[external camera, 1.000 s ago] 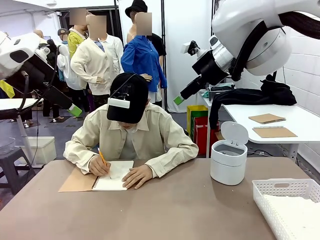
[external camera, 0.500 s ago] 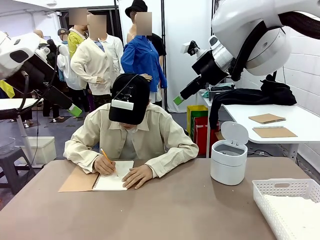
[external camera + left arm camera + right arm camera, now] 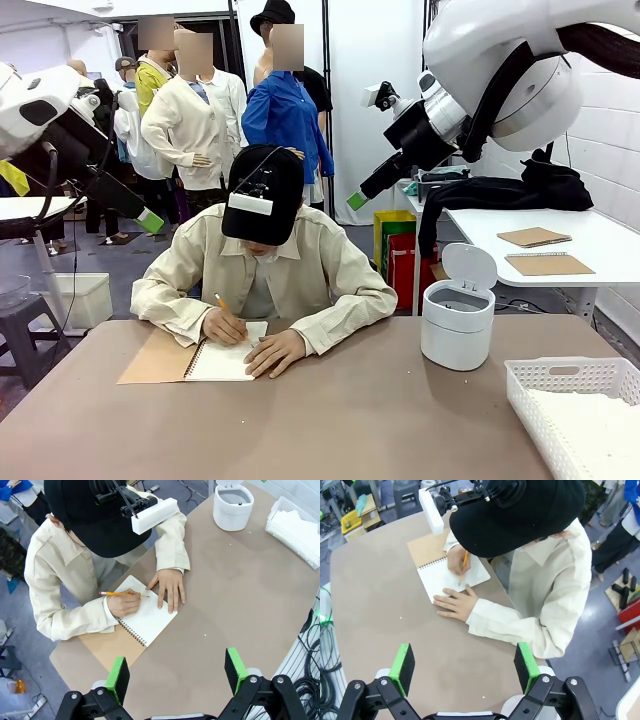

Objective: Sort the paper based on its condition.
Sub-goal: If a person hands you a paper, place it in the Organizing basket , and if it's crumpled, put it in the Trash can.

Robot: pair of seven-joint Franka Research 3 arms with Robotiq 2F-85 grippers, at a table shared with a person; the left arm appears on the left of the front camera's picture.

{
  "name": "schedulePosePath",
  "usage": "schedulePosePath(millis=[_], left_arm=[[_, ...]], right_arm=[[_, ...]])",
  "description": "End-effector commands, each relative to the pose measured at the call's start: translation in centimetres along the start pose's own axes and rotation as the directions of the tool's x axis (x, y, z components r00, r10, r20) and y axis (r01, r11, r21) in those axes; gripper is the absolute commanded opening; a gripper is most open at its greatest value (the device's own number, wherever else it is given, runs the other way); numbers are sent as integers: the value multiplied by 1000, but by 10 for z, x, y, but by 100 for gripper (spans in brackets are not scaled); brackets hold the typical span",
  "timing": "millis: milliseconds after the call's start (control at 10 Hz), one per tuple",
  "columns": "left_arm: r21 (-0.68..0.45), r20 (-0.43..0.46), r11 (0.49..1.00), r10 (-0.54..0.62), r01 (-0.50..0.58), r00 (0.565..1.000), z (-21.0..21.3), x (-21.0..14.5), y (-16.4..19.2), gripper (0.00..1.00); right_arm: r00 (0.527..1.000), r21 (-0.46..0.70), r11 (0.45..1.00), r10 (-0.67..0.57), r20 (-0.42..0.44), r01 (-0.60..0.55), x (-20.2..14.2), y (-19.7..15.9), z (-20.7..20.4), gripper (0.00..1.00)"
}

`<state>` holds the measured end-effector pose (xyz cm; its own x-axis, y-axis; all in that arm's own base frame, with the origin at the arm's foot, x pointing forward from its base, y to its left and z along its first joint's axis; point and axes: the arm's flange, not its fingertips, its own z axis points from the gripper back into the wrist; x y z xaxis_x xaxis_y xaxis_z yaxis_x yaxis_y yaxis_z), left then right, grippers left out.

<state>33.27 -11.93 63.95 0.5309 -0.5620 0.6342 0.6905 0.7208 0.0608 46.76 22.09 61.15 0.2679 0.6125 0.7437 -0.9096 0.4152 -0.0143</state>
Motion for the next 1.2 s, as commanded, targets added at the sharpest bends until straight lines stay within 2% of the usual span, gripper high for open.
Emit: schedulePosePath(millis=[0, 1100], left_arm=[[-5, 2, 1000, 6, -6, 1000, 0, -1, 1, 100], [-5, 2, 1000, 6, -6, 1000, 0, -1, 1, 100]], right_arm=[[1000, 5, 1000, -2, 10, 2, 0, 0, 1, 100], [1000, 5, 1000, -2, 10, 2, 0, 0, 1, 100]])
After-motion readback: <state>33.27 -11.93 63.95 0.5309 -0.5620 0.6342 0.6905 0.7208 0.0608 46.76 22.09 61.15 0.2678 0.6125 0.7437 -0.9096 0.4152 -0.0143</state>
